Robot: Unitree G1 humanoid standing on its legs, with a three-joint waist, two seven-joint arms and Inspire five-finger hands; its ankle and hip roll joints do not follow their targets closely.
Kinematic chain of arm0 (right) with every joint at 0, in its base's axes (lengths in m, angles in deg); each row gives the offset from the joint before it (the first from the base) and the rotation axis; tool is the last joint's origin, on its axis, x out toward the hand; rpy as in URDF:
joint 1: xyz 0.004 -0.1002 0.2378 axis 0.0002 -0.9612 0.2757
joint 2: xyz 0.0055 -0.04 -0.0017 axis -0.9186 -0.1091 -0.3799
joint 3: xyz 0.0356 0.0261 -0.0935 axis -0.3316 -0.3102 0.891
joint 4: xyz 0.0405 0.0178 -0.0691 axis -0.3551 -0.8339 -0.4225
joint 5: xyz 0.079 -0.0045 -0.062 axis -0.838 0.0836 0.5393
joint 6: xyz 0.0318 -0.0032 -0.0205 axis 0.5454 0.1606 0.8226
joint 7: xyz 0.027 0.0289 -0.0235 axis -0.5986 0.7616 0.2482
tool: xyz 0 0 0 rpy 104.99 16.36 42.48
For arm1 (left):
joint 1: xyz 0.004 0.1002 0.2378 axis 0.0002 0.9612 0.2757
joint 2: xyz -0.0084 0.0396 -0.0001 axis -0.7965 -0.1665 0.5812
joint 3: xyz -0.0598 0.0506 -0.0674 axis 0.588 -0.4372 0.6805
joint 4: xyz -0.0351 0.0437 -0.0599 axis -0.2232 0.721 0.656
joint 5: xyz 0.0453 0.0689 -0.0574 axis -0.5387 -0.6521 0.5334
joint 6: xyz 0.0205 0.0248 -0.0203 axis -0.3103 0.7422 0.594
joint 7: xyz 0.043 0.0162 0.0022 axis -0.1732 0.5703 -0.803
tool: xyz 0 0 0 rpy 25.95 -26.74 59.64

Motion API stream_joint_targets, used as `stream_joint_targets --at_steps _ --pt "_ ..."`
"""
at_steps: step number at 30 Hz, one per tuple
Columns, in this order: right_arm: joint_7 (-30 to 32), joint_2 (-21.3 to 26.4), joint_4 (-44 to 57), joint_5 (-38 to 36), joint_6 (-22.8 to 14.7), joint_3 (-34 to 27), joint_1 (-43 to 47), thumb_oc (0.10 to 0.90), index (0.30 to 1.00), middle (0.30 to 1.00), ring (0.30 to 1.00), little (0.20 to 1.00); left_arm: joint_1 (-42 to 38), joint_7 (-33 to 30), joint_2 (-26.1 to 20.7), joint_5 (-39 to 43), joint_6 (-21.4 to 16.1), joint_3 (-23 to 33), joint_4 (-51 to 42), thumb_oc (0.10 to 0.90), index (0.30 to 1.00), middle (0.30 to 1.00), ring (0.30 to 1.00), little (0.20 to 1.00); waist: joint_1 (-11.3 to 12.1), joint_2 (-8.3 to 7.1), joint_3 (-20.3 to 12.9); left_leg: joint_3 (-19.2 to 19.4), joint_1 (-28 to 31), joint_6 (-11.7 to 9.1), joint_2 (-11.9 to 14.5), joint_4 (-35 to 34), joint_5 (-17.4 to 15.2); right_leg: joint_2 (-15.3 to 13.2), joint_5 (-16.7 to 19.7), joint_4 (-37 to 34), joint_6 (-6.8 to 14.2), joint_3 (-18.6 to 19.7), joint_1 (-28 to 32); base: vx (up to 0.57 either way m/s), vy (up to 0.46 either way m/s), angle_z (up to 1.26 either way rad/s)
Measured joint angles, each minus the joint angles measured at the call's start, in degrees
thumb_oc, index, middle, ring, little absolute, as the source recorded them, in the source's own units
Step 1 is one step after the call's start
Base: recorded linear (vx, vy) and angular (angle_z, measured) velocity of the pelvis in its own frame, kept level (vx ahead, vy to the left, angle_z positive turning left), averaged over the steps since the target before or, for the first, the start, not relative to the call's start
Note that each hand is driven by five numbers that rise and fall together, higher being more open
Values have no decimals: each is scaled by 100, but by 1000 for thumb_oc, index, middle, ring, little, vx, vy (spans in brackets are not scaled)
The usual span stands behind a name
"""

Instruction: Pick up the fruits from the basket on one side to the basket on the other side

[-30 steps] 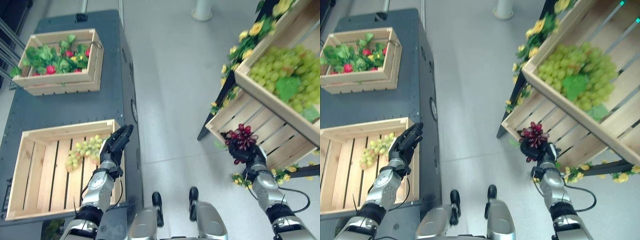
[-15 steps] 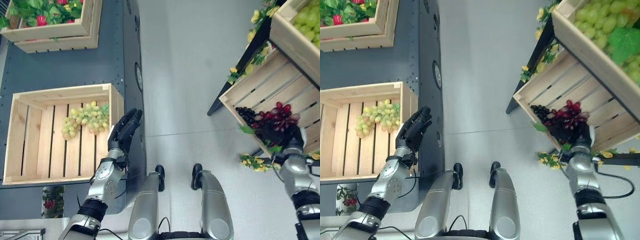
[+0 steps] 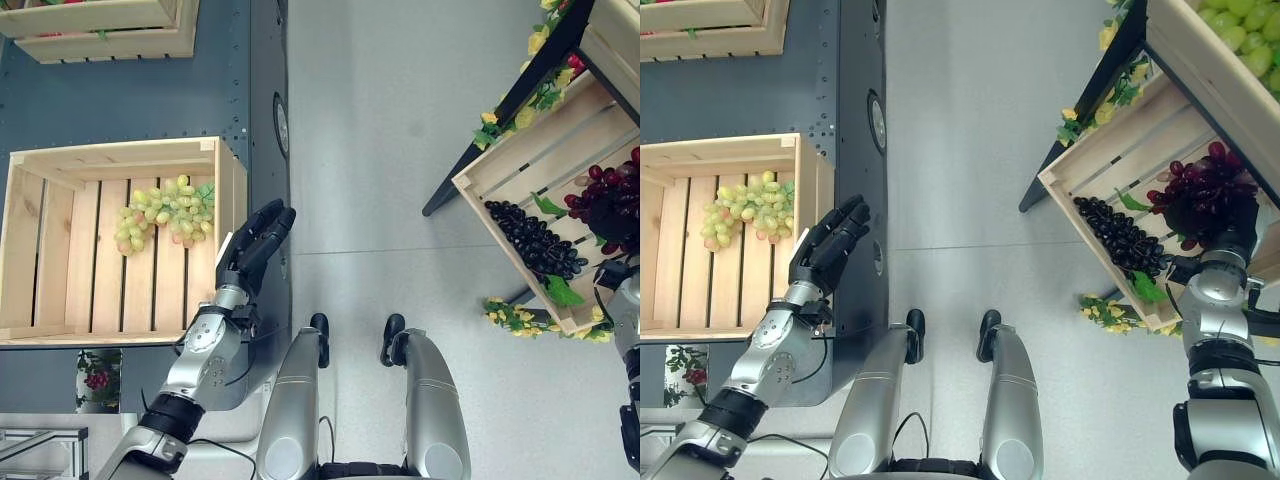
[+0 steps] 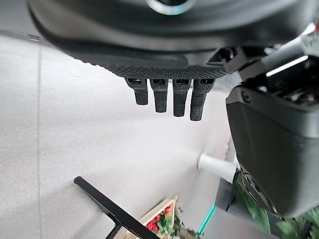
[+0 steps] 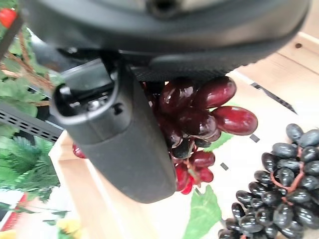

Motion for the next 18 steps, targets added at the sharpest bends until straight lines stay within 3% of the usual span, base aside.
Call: stream_joint_targets --at_steps 9,18 --pt "-485 22 -640 -32 833 45 355 800 900 900 900 900 -275 171 -64 -36 0 -34 -19 800 900 900 900 900 90 0 0 -19 -2 30 5 101 -65 -12 -23 54 -4 -19 27 0 0 0" --pt "-527 55 -769 -183 938 40 354 800 900 900 900 900 -245 203 -64 -28 0 -34 -19 800 900 900 900 900 103 -1 0 -56 37 30 5 104 -65 -15 -61 40 -2 -56 99 0 0 0"
